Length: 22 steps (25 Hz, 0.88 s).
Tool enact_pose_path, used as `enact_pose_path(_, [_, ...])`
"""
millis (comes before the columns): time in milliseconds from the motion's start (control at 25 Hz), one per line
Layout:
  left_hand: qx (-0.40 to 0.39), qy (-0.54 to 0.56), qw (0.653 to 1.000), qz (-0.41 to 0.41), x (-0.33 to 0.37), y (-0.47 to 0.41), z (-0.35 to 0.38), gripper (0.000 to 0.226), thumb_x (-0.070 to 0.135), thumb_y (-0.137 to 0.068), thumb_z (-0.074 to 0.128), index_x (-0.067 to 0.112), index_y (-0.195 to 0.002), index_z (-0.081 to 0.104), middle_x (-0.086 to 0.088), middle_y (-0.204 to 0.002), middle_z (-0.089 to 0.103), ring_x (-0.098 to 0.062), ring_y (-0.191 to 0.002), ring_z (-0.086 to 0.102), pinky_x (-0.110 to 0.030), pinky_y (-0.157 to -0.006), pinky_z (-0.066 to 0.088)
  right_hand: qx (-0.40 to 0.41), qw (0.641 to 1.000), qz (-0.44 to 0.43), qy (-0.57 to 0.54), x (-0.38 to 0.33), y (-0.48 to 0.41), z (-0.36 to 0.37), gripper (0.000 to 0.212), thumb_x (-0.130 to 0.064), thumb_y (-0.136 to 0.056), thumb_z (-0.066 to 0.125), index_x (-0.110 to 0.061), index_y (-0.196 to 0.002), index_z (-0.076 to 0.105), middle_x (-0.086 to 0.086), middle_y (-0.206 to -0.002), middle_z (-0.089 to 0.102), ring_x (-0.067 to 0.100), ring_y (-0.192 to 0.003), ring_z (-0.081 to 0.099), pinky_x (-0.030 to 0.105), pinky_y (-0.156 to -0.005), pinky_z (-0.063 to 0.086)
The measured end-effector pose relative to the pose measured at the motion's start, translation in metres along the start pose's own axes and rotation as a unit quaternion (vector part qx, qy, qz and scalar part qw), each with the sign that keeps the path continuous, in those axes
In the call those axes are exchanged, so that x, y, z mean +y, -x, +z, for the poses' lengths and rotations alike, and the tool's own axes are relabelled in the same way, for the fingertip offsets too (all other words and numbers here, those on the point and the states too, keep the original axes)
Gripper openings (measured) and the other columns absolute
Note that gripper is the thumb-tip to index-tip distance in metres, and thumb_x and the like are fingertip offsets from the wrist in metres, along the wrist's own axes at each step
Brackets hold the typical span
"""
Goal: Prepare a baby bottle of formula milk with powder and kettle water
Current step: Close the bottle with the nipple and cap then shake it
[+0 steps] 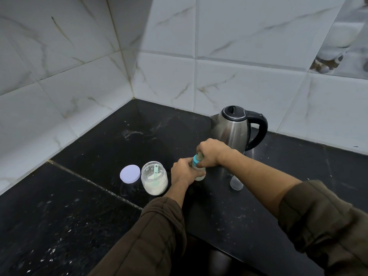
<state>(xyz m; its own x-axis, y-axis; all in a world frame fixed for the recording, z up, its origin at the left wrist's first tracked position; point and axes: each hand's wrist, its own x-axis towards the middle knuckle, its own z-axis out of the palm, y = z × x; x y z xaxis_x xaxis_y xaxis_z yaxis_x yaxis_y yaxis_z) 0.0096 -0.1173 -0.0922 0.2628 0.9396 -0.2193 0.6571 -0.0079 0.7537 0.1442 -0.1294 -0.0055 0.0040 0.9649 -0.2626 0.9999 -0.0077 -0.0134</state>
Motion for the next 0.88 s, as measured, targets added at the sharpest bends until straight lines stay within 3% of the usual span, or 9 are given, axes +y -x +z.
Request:
enact_pose_path(80, [0.005, -0.011, 1.0, 0.002, 0.002, 0.0, 0.0, 0.05, 0.036, -0.068, 0.091, 0.031, -0.115, 0.076, 0.008, -0.099, 0.077, -0.012, -0.1, 0.069, -0.035, -0.09, 0.056, 0.024, 0.999, 0.023, 0.0, -0.004, 0.001, 0.002, 0.04, -0.048, -0.082, 0.074, -0.015, -0.104, 0.07, 0.0, -0.085, 0.061, 0.023, -0.081, 0.065, 0.033, -0.063, 0.051])
enact_pose_path(240, [0.017, -0.038, 0.999, 0.004, 0.001, -0.005, 0.0, 0.047, 0.047, -0.059, 0.09, 0.033, -0.102, 0.078, 0.012, -0.084, 0.075, -0.012, -0.091, 0.07, -0.038, -0.086, 0.058, 0.054, 0.993, 0.086, -0.055, -0.01, -0.001, 0.015, 0.039, -0.05, -0.084, 0.072, -0.014, -0.093, 0.063, 0.001, -0.081, 0.06, 0.02, -0.073, 0.062, 0.033, -0.061, 0.052])
enact_pose_path(320, [0.01, -0.041, 0.999, 0.008, 0.002, -0.005, -0.002, 0.047, 0.046, -0.061, 0.09, 0.033, -0.104, 0.077, 0.011, -0.087, 0.075, -0.013, -0.092, 0.07, -0.038, -0.087, 0.058, 0.053, 0.992, 0.087, -0.074, -0.009, -0.001, 0.016, 0.043, -0.053, -0.085, 0.072, -0.014, -0.102, 0.064, 0.0, -0.083, 0.061, 0.018, -0.075, 0.063, 0.032, -0.063, 0.053])
enact_pose_path(400, [0.002, -0.032, 0.999, 0.016, 0.001, -0.007, -0.003, 0.048, 0.04, -0.066, 0.089, 0.033, -0.111, 0.074, 0.01, -0.093, 0.075, -0.014, -0.097, 0.069, -0.039, -0.09, 0.057, 0.029, 0.994, 0.059, -0.087, -0.005, -0.001, 0.013, 0.048, -0.053, -0.085, 0.073, -0.019, -0.116, 0.06, 0.001, -0.097, 0.065, 0.02, -0.086, 0.065, 0.034, -0.07, 0.056])
enact_pose_path(520, [-0.008, -0.008, 0.999, 0.034, -0.003, -0.009, 0.001, 0.052, 0.035, -0.068, 0.089, 0.031, -0.116, 0.07, 0.01, -0.101, 0.074, -0.013, -0.102, 0.068, -0.041, -0.094, 0.056, 0.012, 0.997, 0.021, -0.069, 0.003, -0.003, 0.01, 0.043, -0.043, -0.083, 0.075, -0.027, -0.12, 0.062, 0.001, -0.11, 0.069, 0.023, -0.095, 0.066, 0.035, -0.072, 0.054])
enact_pose_path(720, [-0.011, 0.009, 0.999, 0.051, -0.013, -0.009, 0.003, 0.053, 0.039, -0.064, 0.091, 0.033, -0.114, 0.074, 0.015, -0.095, 0.076, -0.006, -0.096, 0.07, -0.039, -0.091, 0.059, 0.018, 0.997, 0.014, -0.072, 0.008, -0.004, 0.014, 0.04, -0.043, -0.079, 0.077, -0.029, -0.116, 0.07, 0.0, -0.106, 0.071, 0.022, -0.093, 0.067, 0.033, -0.072, 0.053])
enact_pose_path(880, [0.012, 0.001, 0.999, 0.039, -0.01, -0.009, 0.006, 0.049, 0.042, -0.063, 0.089, 0.032, -0.108, 0.075, 0.014, -0.087, 0.076, -0.008, -0.091, 0.071, -0.039, -0.087, 0.06, 0.047, 0.995, 0.055, -0.064, -0.003, -0.005, 0.011, 0.046, -0.048, -0.081, 0.077, -0.02, -0.116, 0.07, 0.0, -0.097, 0.065, 0.022, -0.087, 0.066, 0.034, -0.07, 0.054])
